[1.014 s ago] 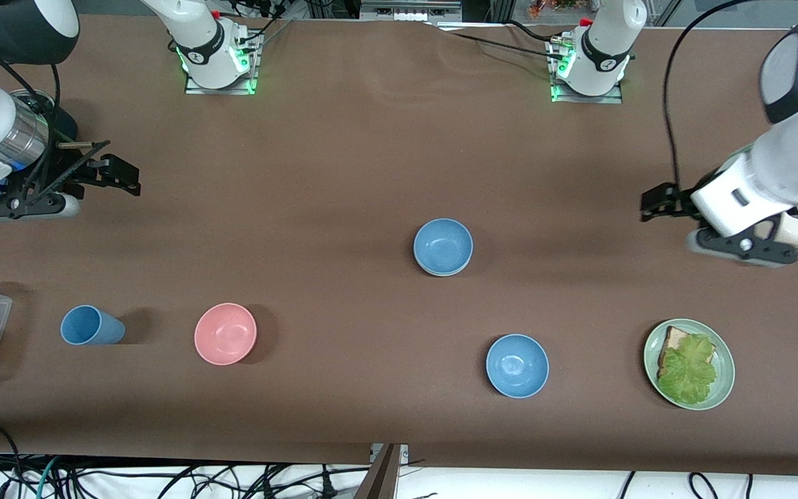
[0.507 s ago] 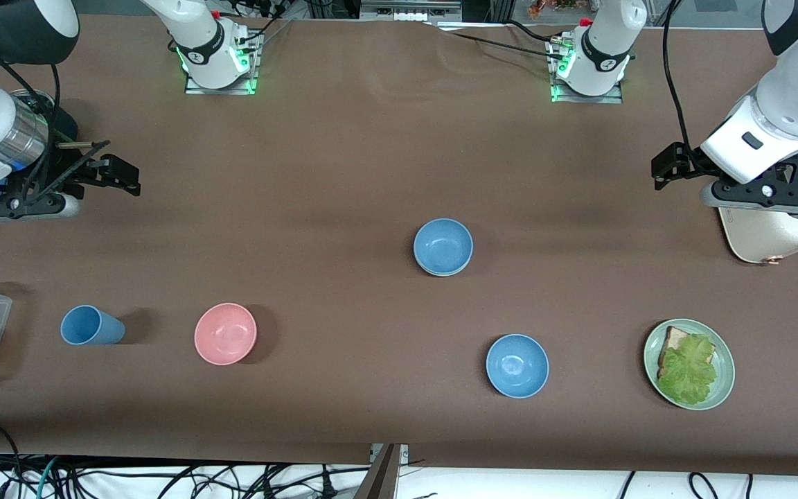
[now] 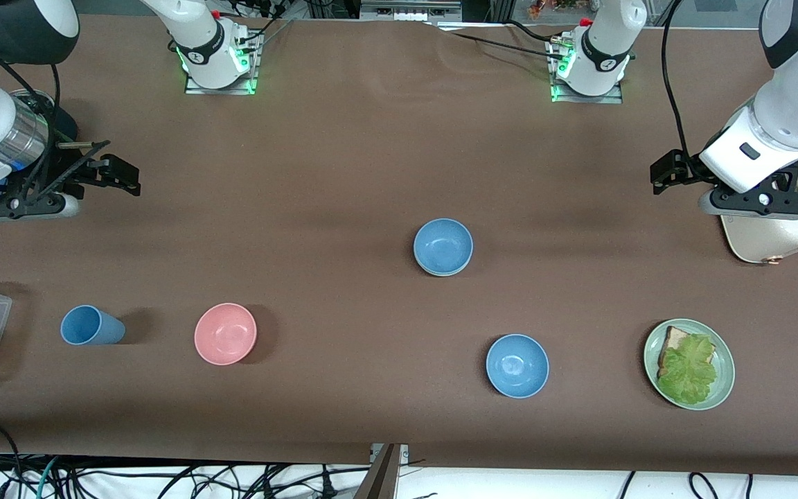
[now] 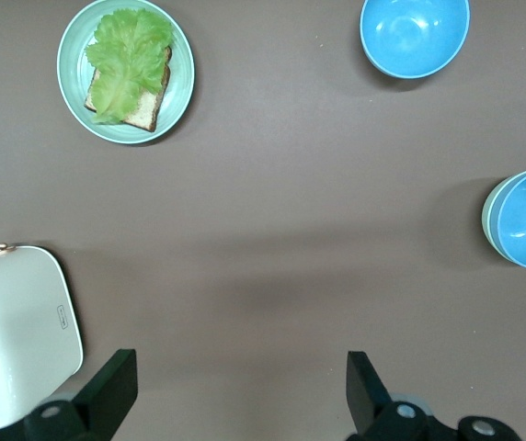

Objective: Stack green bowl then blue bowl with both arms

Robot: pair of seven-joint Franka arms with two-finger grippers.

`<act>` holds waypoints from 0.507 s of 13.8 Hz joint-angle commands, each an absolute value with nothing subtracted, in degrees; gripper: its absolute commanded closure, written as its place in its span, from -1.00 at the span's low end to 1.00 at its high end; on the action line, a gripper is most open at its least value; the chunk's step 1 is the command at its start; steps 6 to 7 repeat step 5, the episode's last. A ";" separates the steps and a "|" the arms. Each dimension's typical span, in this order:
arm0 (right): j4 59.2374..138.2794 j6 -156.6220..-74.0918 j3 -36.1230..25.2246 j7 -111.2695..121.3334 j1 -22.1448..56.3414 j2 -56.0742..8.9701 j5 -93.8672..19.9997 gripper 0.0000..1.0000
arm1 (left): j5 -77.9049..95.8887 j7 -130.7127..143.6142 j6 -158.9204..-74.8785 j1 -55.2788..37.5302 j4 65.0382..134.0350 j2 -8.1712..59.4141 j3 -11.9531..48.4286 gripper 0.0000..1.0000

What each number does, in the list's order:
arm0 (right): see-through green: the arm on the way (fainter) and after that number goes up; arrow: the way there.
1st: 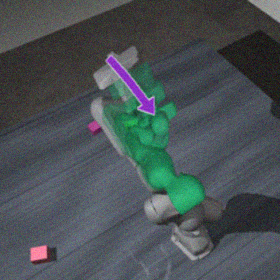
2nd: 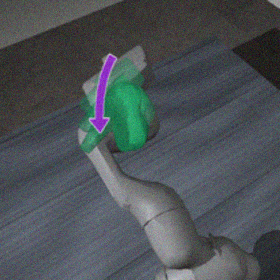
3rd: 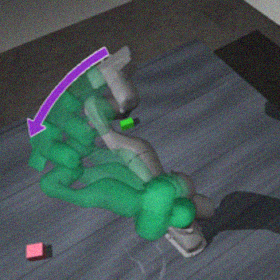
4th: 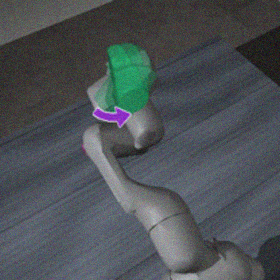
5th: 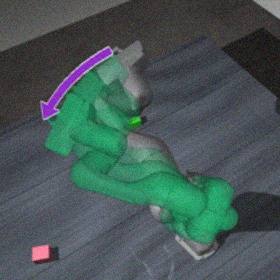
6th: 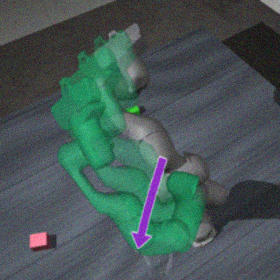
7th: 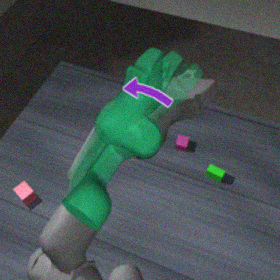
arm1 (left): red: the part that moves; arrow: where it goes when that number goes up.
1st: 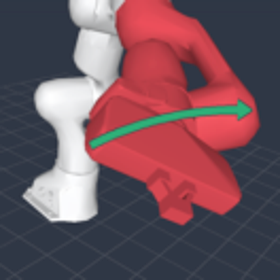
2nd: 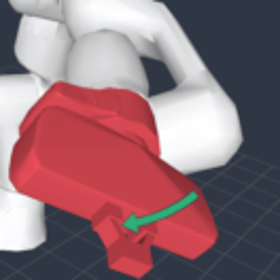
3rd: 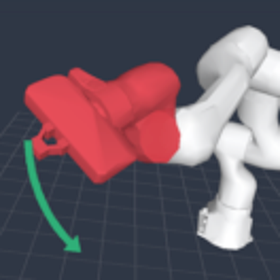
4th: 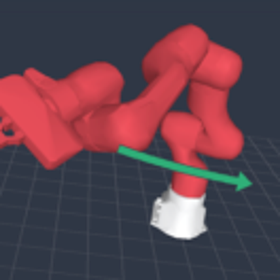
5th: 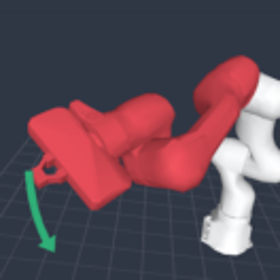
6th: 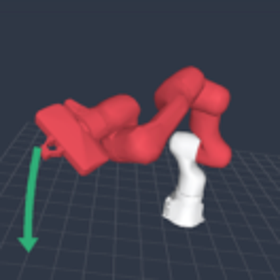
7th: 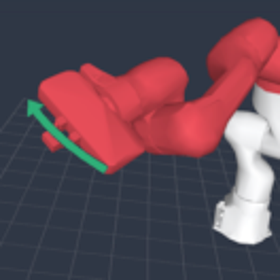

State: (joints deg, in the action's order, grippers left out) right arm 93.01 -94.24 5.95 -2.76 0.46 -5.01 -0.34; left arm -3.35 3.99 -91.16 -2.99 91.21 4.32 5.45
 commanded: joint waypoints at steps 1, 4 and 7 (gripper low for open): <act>92.29 -93.87 6.42 -2.55 -0.09 -5.10 -0.26 -0.98 | -2.46 4.40 -91.41 -3.08 90.53 4.48 5.45 -1.00; 92.29 -93.87 6.42 -2.73 -0.09 -5.10 -0.26 -0.98 | -2.46 4.39 -91.23 -2.90 90.53 4.48 5.36 -1.00; 92.37 -93.87 6.42 -2.64 -0.09 -5.10 -0.26 -0.98 | -2.55 4.39 -91.23 -2.90 90.53 4.48 5.36 -1.00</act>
